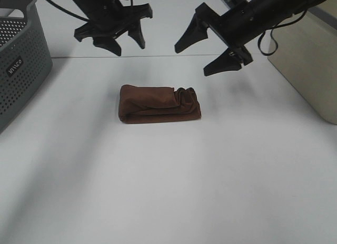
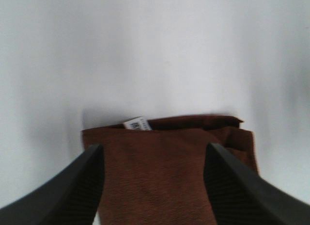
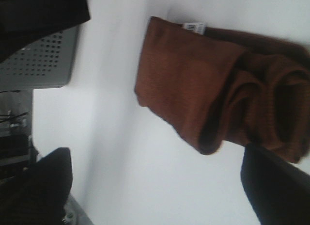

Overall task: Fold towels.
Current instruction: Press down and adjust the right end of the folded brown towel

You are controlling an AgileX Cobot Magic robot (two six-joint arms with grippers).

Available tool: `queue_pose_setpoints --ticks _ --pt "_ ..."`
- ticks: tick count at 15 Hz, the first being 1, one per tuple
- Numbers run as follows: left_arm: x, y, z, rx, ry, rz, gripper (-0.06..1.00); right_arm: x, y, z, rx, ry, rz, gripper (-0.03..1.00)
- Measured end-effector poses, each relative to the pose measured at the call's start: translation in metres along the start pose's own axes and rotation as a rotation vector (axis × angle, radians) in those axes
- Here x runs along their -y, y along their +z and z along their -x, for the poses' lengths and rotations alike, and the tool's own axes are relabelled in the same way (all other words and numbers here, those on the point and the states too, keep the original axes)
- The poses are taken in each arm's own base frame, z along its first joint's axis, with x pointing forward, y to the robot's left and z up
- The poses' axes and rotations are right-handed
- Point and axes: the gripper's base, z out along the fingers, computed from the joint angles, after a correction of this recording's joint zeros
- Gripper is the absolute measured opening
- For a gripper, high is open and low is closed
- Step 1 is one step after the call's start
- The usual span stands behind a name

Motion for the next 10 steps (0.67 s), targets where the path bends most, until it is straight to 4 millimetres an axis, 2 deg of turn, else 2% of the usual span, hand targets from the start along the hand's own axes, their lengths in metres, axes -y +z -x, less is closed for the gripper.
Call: queue_pose_setpoints --ticks 2,5,7,10 --pt "-0.02 -0.004 0.003 -0.032 0.0 0.069 0.58 -0.01 0.035 -0.005 -0.05 -0.017 0.118 0.88" --pt "-0.036 -0.007 0.004 -0.07 0.01 0.146 0.58 -0.017 0.083 -0.012 -0.089 -0.03 0.258 0.88" --pt "-0.04 -0.008 0.002 -0.09 0.014 0.17 0.58 0.0 0.099 -0.012 -0.077 0.013 0.274 0.88" --pt "-0.041 -0.008 0.0 -0.111 0.015 0.18 0.58 0.037 0.1 -0.006 -0.04 0.077 0.204 0.88"
